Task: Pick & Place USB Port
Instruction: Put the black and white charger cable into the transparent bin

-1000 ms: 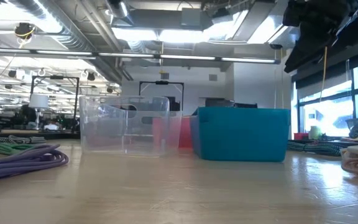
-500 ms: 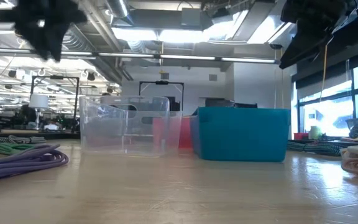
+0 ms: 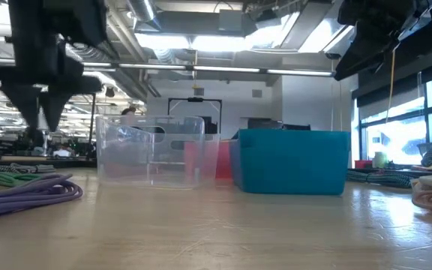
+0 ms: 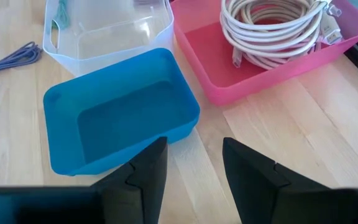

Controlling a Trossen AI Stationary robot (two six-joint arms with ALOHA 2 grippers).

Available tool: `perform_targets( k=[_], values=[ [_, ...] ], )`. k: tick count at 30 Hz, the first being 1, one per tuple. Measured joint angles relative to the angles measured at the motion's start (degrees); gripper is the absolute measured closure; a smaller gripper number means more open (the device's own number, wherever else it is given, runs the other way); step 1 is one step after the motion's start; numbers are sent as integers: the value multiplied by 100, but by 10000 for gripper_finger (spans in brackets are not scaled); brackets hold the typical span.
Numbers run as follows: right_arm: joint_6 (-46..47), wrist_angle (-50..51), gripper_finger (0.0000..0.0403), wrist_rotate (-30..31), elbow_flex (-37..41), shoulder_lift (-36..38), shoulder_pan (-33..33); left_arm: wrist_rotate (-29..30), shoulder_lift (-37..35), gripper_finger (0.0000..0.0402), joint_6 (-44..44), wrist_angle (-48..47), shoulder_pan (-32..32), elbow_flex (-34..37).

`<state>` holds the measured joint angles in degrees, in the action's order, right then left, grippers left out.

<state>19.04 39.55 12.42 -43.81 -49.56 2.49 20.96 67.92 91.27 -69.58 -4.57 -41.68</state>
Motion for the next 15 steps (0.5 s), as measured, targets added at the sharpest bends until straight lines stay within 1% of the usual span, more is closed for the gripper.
perform_targets(
  k=[3, 6, 10, 15],
  values=[
    [-1, 7, 244, -2, 0, 0, -1, -239, 3, 247, -177, 49, 257, 141],
    [-18, 8, 244, 0, 0, 0, -1, -251, -1, 247, -392, 191, 444, 155],
    [-16, 9, 244, -1, 0, -1, -1, -286, 0, 247, -612, 426, 762, 379],
    [-18, 11, 244, 0, 0, -4, -1, -628, 2, 247, -1067, 1130, 1192, 850]
  ],
)
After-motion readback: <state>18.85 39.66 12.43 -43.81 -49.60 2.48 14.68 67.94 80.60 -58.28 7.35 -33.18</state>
